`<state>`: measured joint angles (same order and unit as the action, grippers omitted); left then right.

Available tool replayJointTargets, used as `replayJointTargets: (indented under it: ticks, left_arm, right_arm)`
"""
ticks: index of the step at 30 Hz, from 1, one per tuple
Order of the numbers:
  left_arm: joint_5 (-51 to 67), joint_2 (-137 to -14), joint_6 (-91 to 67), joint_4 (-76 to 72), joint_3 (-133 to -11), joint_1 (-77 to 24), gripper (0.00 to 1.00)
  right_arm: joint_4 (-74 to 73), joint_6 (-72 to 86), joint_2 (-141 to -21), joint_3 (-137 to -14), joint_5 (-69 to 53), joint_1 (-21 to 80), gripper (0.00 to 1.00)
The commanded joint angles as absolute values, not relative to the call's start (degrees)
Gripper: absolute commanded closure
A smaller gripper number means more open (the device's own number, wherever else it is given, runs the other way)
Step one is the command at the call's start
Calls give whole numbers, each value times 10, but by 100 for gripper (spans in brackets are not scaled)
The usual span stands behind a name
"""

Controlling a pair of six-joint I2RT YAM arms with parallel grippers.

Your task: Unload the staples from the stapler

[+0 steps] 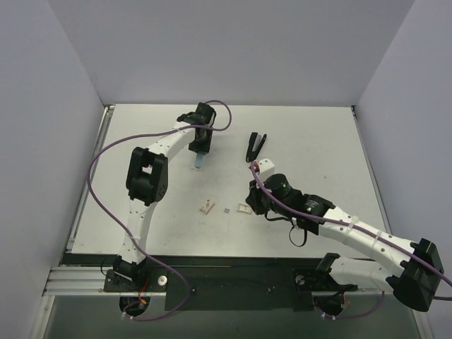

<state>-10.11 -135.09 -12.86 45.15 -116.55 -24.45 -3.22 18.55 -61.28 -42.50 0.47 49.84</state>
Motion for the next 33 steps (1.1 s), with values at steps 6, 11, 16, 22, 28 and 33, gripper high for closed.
replayJointTargets:
  ticks: [6, 11, 16, 22, 28, 33]
  left_arm:
    - [-131, -1354, -111, 382, -1109, -228, 84]
    - [-112, -1327, -120, 330, -1052, -227, 62]
    - [-104, -1303, -133, 303, -1020, -228, 50]
    - [-102, -1273, -138, 298, -1006, -229, 26]
    - [-105, -1226, -137, 299, -994, -229, 17]
    - [-92, -1174, -140, 297, -984, -235, 15]
  right_arm:
    - [-61, 208, -570, -438, -6, 496, 100]
    - [-92, 212, -536, -439, -2, 497, 88]
    - [-107, 219, -515, -437, 14, 497, 83]
    - [-116, 233, -508, -441, 15, 506, 78]
    - [-120, 240, -511, -453, 40, 531, 75]
    - [-132, 241, -526, -475, 68, 548, 70]
